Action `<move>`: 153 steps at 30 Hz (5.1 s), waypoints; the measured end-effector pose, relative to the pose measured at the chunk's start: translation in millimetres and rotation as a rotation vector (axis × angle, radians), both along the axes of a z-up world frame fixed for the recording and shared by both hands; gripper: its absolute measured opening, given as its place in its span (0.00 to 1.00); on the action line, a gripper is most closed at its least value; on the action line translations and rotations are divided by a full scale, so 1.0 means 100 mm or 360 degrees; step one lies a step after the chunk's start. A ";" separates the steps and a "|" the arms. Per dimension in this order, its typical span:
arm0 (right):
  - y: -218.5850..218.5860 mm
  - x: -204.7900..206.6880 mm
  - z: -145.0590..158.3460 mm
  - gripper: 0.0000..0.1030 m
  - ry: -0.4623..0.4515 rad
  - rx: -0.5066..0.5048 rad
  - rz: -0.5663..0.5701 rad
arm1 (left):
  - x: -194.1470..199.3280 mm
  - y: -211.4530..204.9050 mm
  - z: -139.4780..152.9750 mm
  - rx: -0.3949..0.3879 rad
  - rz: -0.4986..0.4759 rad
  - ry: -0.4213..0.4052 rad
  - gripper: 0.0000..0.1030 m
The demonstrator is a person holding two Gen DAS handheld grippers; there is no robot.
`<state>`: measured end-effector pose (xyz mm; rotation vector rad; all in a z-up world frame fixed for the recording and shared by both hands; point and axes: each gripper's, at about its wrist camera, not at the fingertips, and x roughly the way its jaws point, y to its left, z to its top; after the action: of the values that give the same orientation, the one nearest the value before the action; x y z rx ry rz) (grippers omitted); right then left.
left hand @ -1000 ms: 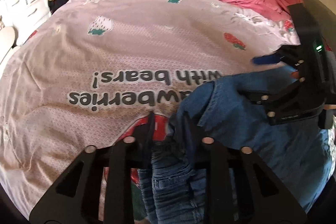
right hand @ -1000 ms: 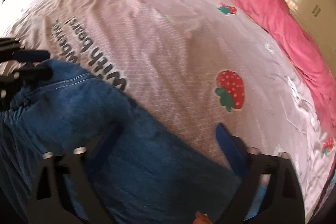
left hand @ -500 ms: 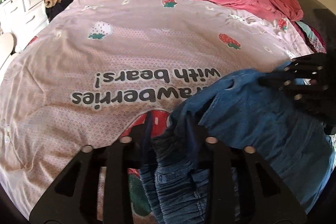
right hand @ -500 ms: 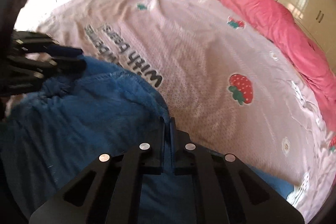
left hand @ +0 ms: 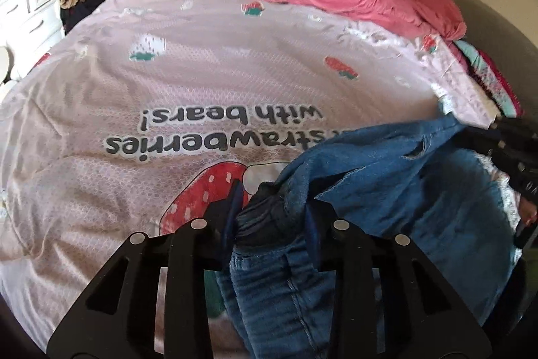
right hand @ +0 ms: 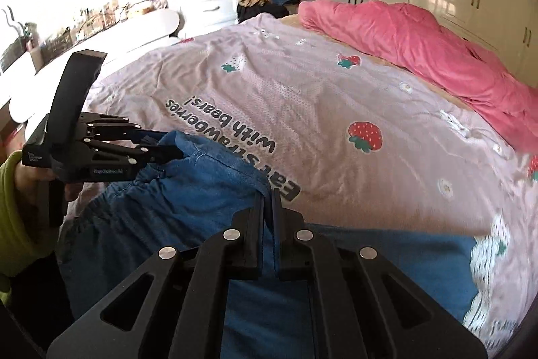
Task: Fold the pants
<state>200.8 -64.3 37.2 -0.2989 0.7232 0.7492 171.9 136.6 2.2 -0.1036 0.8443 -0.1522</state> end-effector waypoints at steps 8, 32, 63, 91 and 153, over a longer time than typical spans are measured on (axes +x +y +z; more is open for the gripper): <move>-0.25 -0.38 -0.03 0.03 0.0006 0.0099 -0.0119 | -0.43 -0.12 0.26 -0.0027 -0.0060 -0.0142 0.24; -0.50 -1.85 -0.19 0.04 0.0038 0.0167 0.0000 | -1.70 -0.29 0.20 -0.0050 -0.0138 -0.0102 0.24; -0.22 -2.09 -0.70 0.09 0.0189 -0.0009 0.0023 | -1.90 0.01 0.02 0.0015 -0.0015 0.0204 0.56; -0.36 -2.05 -0.71 0.33 0.0414 0.0161 0.0087 | -2.03 0.21 0.21 -0.0017 0.0056 0.0184 0.59; -1.60 -0.72 -0.03 0.67 0.0131 0.0146 -0.0729 | -1.04 -2.13 -0.32 -0.0292 -0.0609 0.0284 0.42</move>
<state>128.7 -224.8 34.2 -0.0137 0.7962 0.3584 68.1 -76.6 -29.7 -0.1282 1.0217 -0.5875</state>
